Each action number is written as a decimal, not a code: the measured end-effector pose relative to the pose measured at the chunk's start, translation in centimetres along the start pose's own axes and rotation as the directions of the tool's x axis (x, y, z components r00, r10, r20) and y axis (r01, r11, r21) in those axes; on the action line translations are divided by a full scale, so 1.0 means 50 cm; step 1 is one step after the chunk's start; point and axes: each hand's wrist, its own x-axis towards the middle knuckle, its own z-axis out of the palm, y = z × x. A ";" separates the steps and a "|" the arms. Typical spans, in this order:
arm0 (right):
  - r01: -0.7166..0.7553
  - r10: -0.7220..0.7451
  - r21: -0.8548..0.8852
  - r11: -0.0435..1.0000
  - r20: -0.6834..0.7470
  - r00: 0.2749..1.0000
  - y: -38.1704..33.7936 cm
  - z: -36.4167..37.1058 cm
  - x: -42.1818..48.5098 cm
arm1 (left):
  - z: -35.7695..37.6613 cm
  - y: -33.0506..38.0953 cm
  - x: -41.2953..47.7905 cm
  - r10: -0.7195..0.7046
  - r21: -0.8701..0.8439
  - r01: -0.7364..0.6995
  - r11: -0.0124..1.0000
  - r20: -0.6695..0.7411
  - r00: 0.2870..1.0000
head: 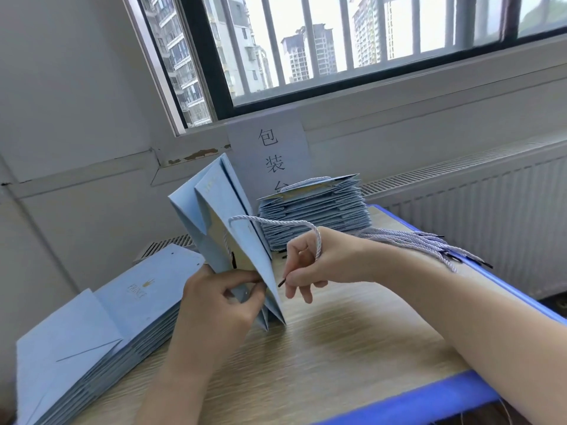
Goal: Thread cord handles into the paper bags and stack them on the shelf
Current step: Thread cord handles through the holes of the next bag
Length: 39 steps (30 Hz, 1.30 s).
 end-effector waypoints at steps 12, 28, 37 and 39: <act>0.034 -0.035 0.010 0.999 0.037 0.999 -0.011 0.013 -0.005 | 0.001 -0.001 -0.002 0.000 -0.032 0.001 0.999 0.039 0.999; 0.002 -0.007 -0.072 0.997 -0.077 0.997 -0.006 0.016 -0.001 | 0.004 -0.002 -0.003 -0.022 -0.042 0.025 0.999 0.067 0.997; 0.043 -0.047 -0.094 0.995 -0.045 0.998 -0.009 0.019 0.000 | 0.015 0.001 -0.001 -0.048 0.000 0.048 0.999 0.065 0.997; 0.045 -0.050 -0.091 0.995 -0.052 0.997 -0.007 0.018 0.003 | 0.020 0.002 -0.001 -0.066 0.016 0.065 0.998 0.068 0.996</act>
